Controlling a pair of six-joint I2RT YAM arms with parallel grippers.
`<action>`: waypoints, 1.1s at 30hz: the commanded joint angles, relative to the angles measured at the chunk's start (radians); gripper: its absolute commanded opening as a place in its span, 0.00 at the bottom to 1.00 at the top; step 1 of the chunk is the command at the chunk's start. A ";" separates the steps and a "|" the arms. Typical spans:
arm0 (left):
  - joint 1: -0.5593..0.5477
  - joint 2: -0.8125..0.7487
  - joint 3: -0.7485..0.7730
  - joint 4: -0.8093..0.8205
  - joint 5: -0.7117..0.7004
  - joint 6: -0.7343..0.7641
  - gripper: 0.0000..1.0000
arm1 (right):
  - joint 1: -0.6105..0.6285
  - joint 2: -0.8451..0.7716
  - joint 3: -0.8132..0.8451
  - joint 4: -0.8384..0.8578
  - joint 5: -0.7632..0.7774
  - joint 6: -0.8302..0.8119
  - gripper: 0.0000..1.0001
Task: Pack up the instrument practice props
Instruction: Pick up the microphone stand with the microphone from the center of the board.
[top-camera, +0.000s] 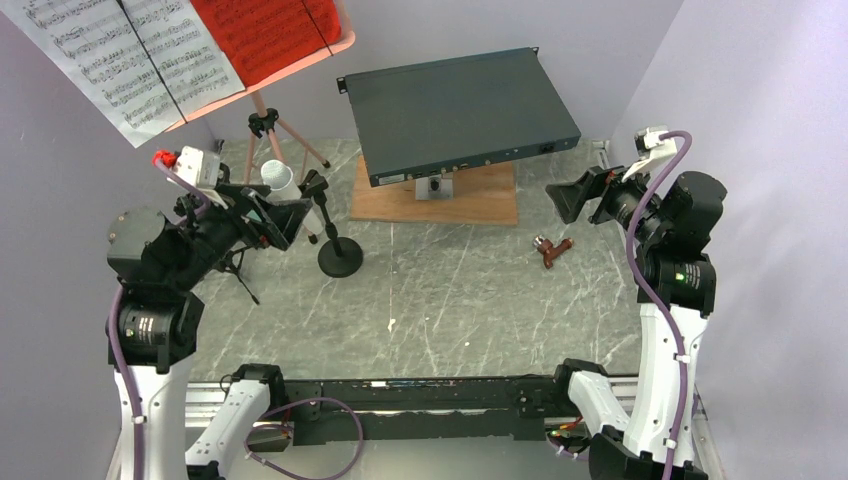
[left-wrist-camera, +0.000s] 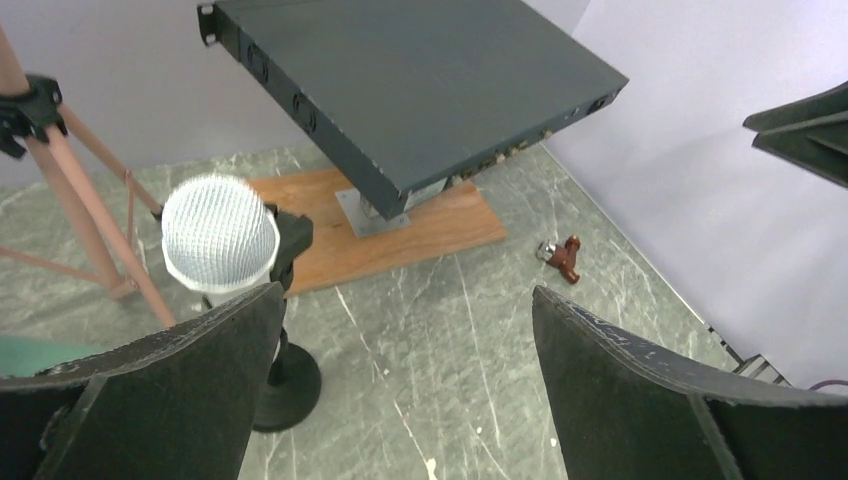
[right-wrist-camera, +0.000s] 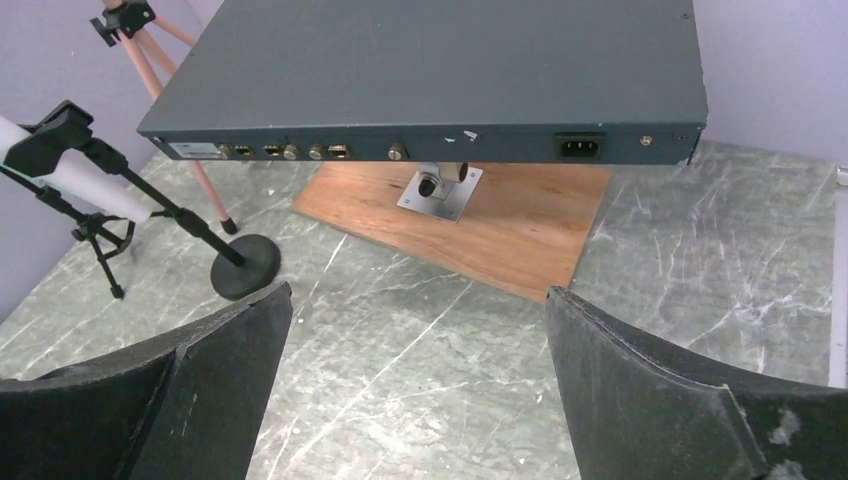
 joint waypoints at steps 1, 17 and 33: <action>0.002 -0.050 -0.074 -0.073 0.044 -0.013 0.99 | 0.000 -0.012 0.003 0.005 0.019 0.017 1.00; 0.002 -0.129 -0.200 -0.115 0.005 -0.055 0.99 | 0.007 -0.055 -0.258 -0.121 -0.406 -0.553 1.00; 0.002 -0.029 -0.159 -0.110 -0.030 -0.072 0.99 | 0.017 -0.053 -0.451 -0.186 -0.529 -0.822 1.00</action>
